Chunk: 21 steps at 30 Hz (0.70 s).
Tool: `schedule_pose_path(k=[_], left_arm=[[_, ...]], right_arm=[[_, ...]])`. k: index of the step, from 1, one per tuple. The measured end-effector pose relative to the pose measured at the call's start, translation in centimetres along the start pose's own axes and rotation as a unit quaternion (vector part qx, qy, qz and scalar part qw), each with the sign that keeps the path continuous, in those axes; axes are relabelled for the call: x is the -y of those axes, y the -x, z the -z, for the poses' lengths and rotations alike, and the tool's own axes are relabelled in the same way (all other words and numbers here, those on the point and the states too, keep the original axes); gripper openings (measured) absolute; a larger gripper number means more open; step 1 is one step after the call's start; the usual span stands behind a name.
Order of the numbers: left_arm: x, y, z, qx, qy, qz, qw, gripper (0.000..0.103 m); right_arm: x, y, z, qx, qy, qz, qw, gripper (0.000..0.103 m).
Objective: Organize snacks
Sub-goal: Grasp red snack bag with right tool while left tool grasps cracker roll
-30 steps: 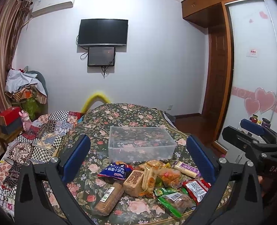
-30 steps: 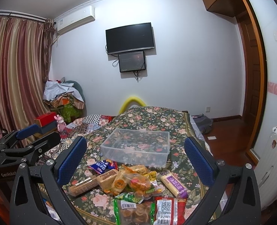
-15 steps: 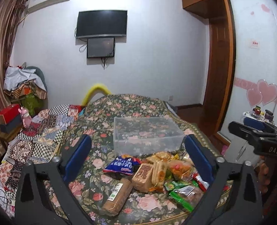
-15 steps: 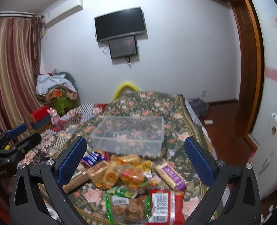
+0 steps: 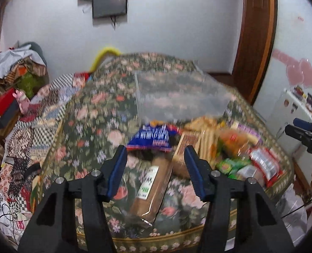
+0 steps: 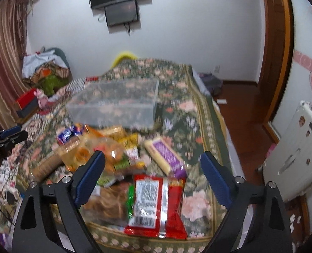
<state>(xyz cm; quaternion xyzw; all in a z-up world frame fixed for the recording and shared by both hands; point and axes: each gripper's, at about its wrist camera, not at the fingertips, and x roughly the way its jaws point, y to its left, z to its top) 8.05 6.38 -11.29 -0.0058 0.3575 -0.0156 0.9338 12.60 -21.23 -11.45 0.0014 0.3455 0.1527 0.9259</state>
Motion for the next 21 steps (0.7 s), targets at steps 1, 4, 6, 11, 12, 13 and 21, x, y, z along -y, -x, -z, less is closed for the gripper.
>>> schedule_pose_path(k=[1,4,6,11,12,13,21], left_arm=[[-0.1,-0.6,0.3,-0.009,-0.001,0.0,1.0,0.056],[-0.4,-2.2,1.1,-0.035,0.004,0.007,0.9993,0.056],[-0.7,-3.5,1.6,-0.055,0.014,0.014,0.9983,0.056],[-0.9,-6.0,2.8,-0.093,0.02,0.022,0.9952,0.056],[-0.9,-6.5,2.9,-0.099,0.019,0.024,0.9946,0.056],[-0.9,-6.9,3.1,-0.104,0.019,0.027,0.994,0.056],[-1.0,-9.2,4.6,-0.128,0.021,0.027,0.9912,0.053]], right_arm=[[0.2,-0.5,0.4,-0.012,-0.001,0.0,1.0,0.089],[0.6,-2.0,1.6,-0.04,-0.008,-0.004,0.999,0.089],[1.0,-2.9,2.2,-0.061,-0.017,-0.011,0.998,0.089],[1.6,-4.9,3.7,-0.107,-0.028,-0.015,0.994,0.086],[1.6,-5.3,4.1,-0.117,-0.028,-0.012,0.993,0.086],[1.7,-5.6,4.2,-0.123,-0.03,-0.013,0.992,0.085],[2.2,-7.4,6.6,-0.167,-0.042,-0.021,0.985,0.081]])
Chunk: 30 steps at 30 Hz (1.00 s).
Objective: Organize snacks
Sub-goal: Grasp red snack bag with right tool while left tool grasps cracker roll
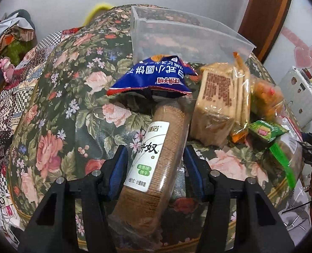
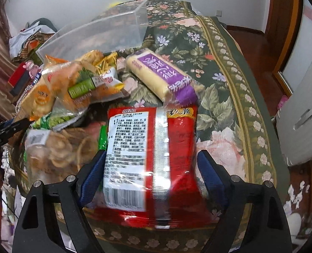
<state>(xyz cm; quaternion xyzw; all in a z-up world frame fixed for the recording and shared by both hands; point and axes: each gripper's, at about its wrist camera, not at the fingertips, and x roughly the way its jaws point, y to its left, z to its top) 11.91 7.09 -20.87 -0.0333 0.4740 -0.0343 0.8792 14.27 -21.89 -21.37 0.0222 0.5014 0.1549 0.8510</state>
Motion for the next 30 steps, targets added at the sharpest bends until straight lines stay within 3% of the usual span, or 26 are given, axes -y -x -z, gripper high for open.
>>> schedule_pose_path(k=[2,4,13,19,30], left_arm=[[0.1,0.1,0.1,0.004,-0.001,0.003,1.0,0.044],[0.2,0.2,0.1,0.005,-0.002,0.004,1.0,0.039],[0.2,2.0,1.2,0.004,0.011,0.007,0.9999,0.035],[0.1,4.6,1.1,0.032,0.014,0.003,0.9994,0.035],[-0.8,8.6,-3.6,0.099,0.03,-0.004,0.9946,0.035]], right_arm=[[-0.3,0.2,0.2,0.005,0.009,0.014,1.0,0.069],[-0.2,0.5,0.2,0.006,0.006,0.009,1.0,0.065],[-0.1,1.5,0.2,0.024,-0.006,-0.008,1.0,0.065],[-1.1,4.3,-0.8,0.065,0.005,-0.018,0.998,0.065],[-3.1,7.2,-5.7,0.15,0.03,-0.034,0.988,0.065]])
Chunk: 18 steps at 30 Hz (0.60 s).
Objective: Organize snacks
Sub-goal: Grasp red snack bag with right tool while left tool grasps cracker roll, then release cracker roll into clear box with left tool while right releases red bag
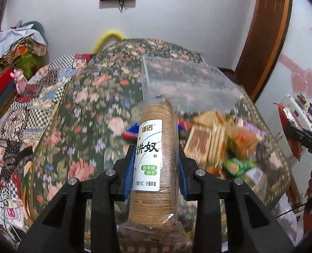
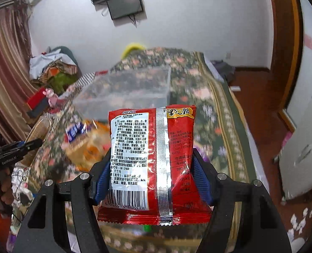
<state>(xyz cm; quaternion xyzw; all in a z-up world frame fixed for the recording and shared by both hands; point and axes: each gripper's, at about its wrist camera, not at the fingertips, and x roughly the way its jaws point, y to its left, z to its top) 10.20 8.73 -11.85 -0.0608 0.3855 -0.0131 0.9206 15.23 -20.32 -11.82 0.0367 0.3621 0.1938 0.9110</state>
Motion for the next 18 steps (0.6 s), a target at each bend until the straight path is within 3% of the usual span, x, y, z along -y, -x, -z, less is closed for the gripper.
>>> schedule_pose_path(k=[10,18], left_arm=[[0.9,-1.0,-6.0,0.042,0.0,0.017,0.999,0.035],[1.1,-3.7,-10.0,0.043,-0.004,0.015,0.999,0.035]], right_arm=[[-2.2,-1.8,-4.7,0.057,0.016,-0.025,0.998,0.065],[-2.9,-3.3,-7.5,0.08,0.031,-0.031,0.996,0.065]])
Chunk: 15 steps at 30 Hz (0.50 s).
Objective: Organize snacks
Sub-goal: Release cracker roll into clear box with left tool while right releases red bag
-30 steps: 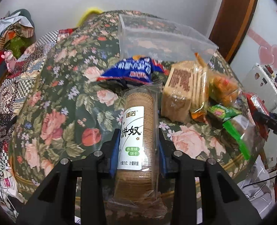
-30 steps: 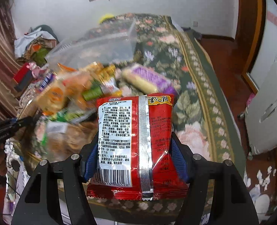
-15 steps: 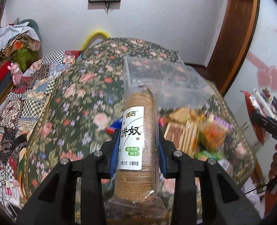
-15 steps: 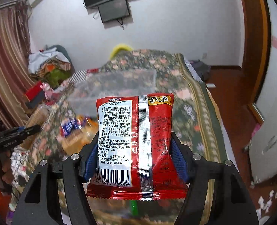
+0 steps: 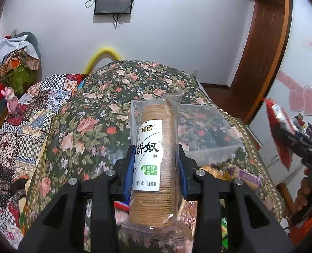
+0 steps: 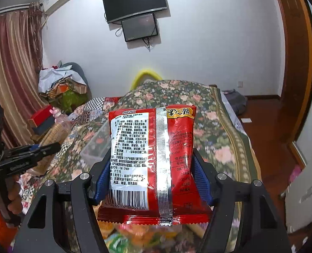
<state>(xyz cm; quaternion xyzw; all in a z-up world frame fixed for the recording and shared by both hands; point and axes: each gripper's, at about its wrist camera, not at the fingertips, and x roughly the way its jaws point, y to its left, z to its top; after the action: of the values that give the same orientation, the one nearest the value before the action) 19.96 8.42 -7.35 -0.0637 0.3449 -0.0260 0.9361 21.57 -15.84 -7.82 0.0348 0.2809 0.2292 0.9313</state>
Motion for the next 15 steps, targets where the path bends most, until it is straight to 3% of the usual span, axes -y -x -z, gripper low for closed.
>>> schedule_pose_path(k=[4,7,15], left_arm=[[0.5,-2.3,-1.3,-0.01,-0.014,-0.014,0.9998,0.035],[0.4,-4.1,-2.1,-0.022,-0.008,-0.004,0.9997,0.035],[0.3,-9.1,-2.9,-0.049,0.004,-0.005,0.9988,0.035]], right_arm=[[0.2,-0.6,-1.1,0.011,0.002,-0.005,1.0,0.065],[0.4,-1.7,-1.5,0.01,0.001,-0.005,1.0,0.065],[1.4,-6.5,-1.8,-0.031,-0.003,0.004,1.0,0.065]])
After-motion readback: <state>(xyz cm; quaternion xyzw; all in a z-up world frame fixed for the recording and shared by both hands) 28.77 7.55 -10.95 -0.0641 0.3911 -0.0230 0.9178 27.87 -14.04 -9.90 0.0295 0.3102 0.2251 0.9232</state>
